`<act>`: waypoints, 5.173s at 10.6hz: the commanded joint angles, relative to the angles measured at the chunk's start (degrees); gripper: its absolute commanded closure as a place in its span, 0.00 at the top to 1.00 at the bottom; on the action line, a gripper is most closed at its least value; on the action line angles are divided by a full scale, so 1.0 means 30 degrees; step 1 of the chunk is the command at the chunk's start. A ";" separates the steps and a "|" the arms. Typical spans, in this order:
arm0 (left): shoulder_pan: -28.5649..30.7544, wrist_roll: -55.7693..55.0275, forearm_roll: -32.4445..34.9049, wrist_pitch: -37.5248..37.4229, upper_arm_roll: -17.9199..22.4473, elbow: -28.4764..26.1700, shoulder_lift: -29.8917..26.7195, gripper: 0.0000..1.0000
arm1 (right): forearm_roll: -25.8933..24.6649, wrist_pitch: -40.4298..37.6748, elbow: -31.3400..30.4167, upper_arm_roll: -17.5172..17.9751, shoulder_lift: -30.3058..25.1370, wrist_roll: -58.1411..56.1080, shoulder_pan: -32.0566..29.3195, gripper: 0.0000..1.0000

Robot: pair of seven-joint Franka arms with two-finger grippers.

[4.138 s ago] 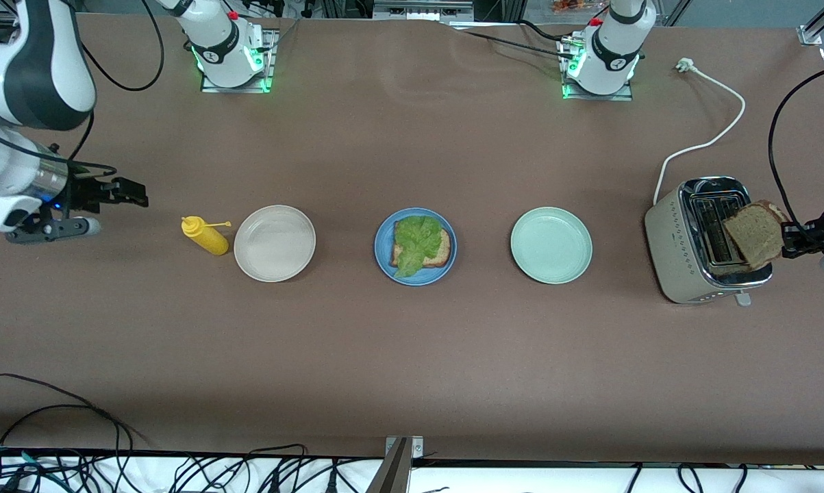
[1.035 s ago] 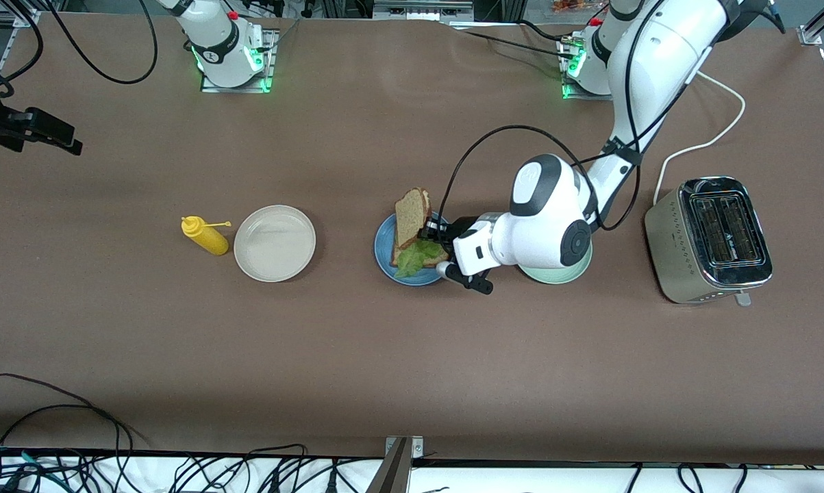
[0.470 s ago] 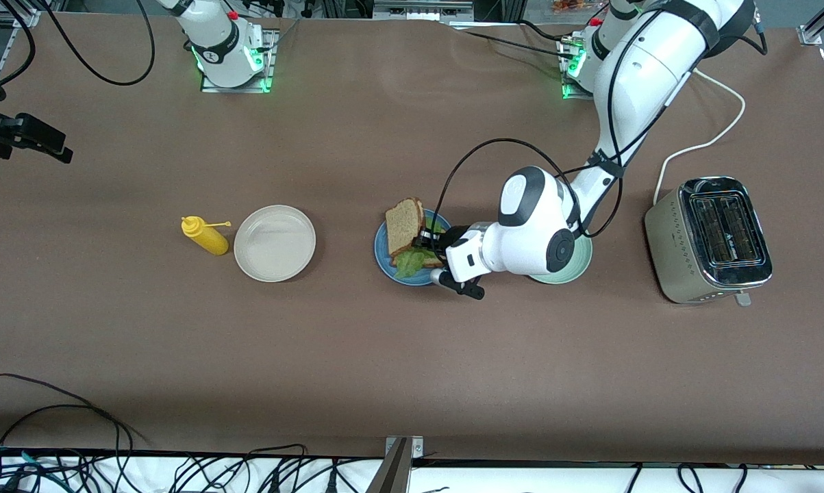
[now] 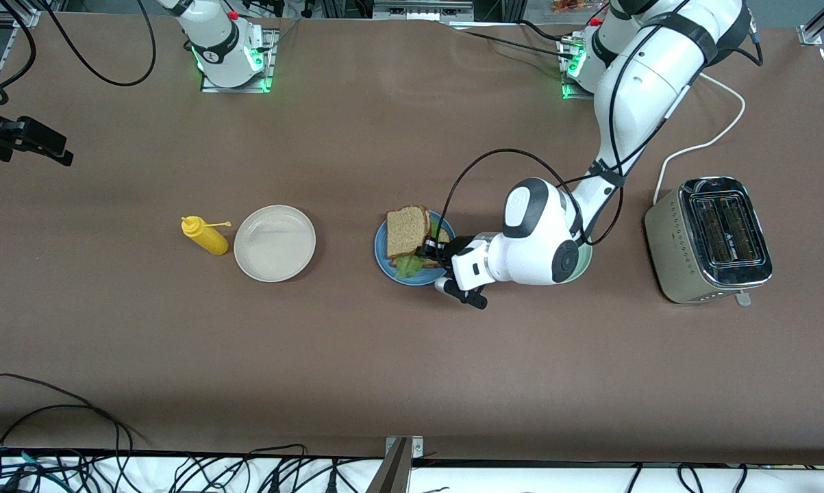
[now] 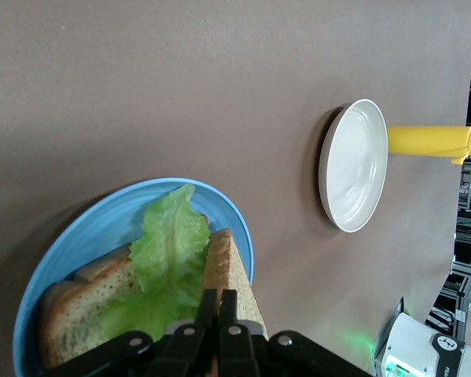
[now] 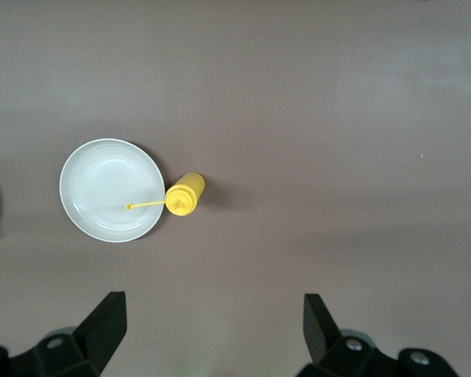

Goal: Make sandwich in blue plate with both arms

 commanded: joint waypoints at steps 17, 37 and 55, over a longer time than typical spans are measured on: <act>0.0690 0.4016 0.2584 -0.0537 0.0562 0.0348 -0.0586 1.00 | -0.0356 -0.0091 0.0487 0.0219 0.0207 0.0118 -0.0147 1.00; 0.0866 -0.3282 1.0129 -1.6564 0.8030 -0.0704 -1.5147 1.00 | -0.0385 0.0056 0.0517 0.0248 0.0207 0.0118 -0.0118 1.00; 0.1862 -0.2138 1.0861 -1.3664 0.8003 -0.2874 -1.5999 1.00 | -0.0356 -0.0002 0.0517 0.0219 0.0119 0.0118 -0.0118 1.00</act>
